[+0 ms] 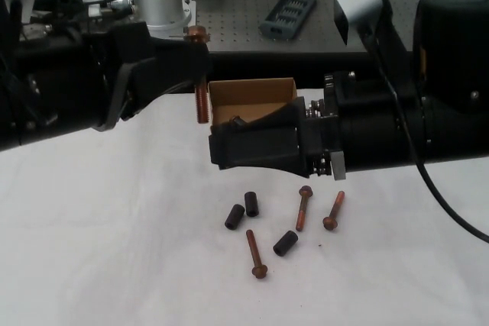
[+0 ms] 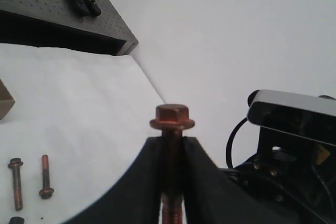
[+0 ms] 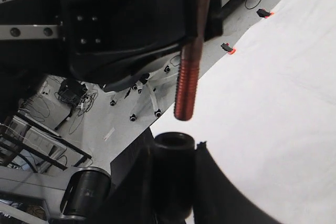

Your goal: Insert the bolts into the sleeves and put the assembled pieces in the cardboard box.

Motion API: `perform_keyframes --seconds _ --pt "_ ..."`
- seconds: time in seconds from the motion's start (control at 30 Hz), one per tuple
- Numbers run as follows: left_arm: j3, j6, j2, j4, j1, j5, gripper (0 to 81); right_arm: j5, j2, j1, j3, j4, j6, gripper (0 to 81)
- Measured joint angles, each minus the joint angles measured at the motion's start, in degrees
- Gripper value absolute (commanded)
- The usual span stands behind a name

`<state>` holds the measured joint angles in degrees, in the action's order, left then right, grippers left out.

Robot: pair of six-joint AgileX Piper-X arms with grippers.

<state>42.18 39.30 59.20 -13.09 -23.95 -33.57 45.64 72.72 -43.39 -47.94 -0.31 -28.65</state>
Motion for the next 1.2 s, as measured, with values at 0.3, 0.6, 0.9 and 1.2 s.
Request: perform_keyframes --seconds 0.3,0.6,0.9,1.2 --pt "0.00 0.78 0.00 0.00 0.00 -1.67 0.6 1.92 0.00 0.00 0.00 0.00 0.00 2.9" --pt "0.00 0.77 0.00 0.00 0.00 -3.10 0.6 4.09 0.00 0.00 0.00 0.00 0.00 2.9" --pt "0.00 0.77 0.00 0.00 0.00 -5.63 0.6 5.60 0.00 0.00 0.00 -0.12 0.00 2.9" --pt "0.00 2.87 0.00 -3.96 0.00 -5.72 0.6 5.82 0.00 0.00 0.00 -0.37 0.00 2.9"
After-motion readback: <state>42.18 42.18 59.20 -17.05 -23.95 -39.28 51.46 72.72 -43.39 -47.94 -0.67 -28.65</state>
